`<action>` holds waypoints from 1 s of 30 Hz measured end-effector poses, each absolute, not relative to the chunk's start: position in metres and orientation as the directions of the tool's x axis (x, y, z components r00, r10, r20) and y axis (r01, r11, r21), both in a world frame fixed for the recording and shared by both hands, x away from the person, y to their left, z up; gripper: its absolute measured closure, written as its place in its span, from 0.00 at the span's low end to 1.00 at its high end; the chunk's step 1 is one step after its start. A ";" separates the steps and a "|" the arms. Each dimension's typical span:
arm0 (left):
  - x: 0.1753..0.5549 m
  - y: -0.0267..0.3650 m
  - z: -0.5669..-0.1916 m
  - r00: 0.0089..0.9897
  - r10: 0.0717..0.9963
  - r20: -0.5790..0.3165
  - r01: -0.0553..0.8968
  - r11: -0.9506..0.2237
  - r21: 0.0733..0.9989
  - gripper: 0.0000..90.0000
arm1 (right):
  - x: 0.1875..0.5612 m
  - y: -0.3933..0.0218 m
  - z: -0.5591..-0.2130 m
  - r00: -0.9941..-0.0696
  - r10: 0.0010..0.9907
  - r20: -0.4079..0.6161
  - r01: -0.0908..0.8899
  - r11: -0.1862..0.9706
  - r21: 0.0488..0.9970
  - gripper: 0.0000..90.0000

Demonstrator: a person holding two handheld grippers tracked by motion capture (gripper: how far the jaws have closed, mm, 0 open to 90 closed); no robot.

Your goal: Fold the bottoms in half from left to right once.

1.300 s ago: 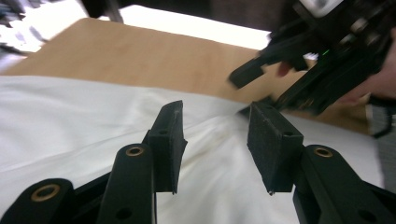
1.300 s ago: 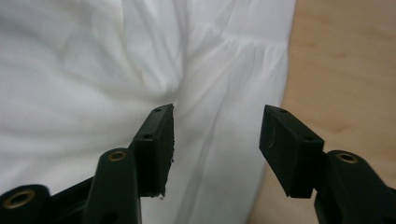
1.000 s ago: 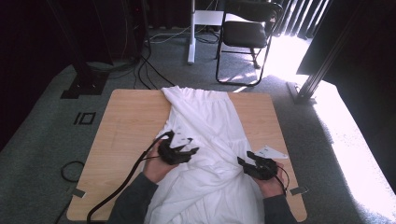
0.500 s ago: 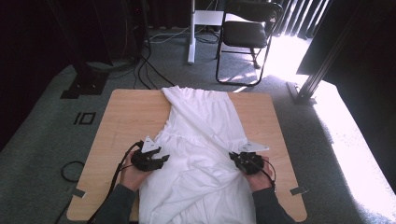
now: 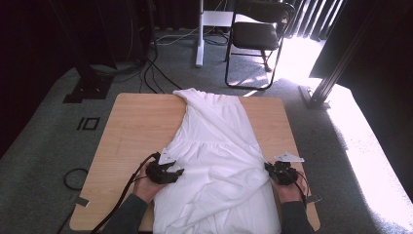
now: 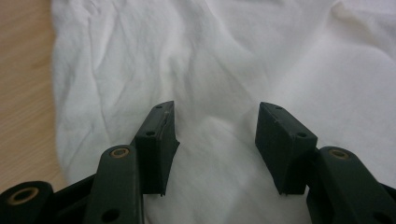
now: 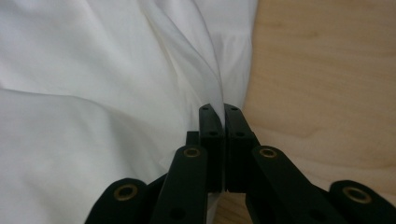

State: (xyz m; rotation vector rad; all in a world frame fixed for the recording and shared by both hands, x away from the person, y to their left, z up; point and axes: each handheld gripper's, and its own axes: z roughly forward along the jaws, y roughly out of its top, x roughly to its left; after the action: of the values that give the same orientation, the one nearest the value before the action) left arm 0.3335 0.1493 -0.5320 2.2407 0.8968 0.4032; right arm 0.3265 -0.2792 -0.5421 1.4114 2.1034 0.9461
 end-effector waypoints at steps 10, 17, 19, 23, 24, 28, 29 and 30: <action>0.349 0.145 -0.549 0.690 0.722 0.047 0.491 -0.515 0.703 0.59 | 0.339 -0.275 -0.556 -0.391 0.921 0.008 0.636 0.263 0.725 0.97; 0.382 0.148 -0.548 0.635 0.770 0.060 0.519 -0.483 0.705 0.61 | 0.369 -0.276 -0.555 -0.377 0.926 -0.004 0.637 0.262 0.725 0.90; 0.390 0.148 -0.548 0.622 0.781 0.057 0.526 -0.470 0.709 0.61 | 0.380 -0.276 -0.554 -0.370 0.929 0.002 0.646 0.255 0.719 0.86; 0.406 0.146 -0.546 0.604 0.795 0.056 0.542 -0.461 0.703 0.60 | 0.396 -0.275 -0.548 -0.334 0.943 -0.016 0.674 0.250 0.695 0.71; 0.408 0.146 -0.546 0.602 0.795 0.065 0.539 -0.466 0.702 0.59 | 0.396 -0.274 -0.544 -0.315 0.949 -0.026 0.671 0.242 0.701 0.66; 0.402 0.146 -0.538 0.605 0.793 0.080 0.520 -0.469 0.714 0.53 | 0.382 -0.261 -0.511 -0.332 0.943 -0.011 0.581 0.213 0.785 0.57; 0.402 0.146 -0.538 0.605 0.793 0.080 0.520 -0.469 0.714 0.53 | 0.382 -0.261 -0.511 -0.332 0.943 -0.011 0.581 0.213 0.785 0.57; 0.397 0.145 -0.532 0.612 0.785 0.092 0.502 -0.476 0.722 0.53 | 0.378 -0.256 -0.504 -0.365 0.931 -0.005 0.559 0.224 0.798 0.55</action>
State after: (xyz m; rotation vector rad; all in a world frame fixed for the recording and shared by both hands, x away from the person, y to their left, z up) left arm 0.3972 0.1454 -0.5319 2.1721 1.0083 0.5508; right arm 0.3778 -0.2556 -0.5039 1.3684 2.0122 0.9984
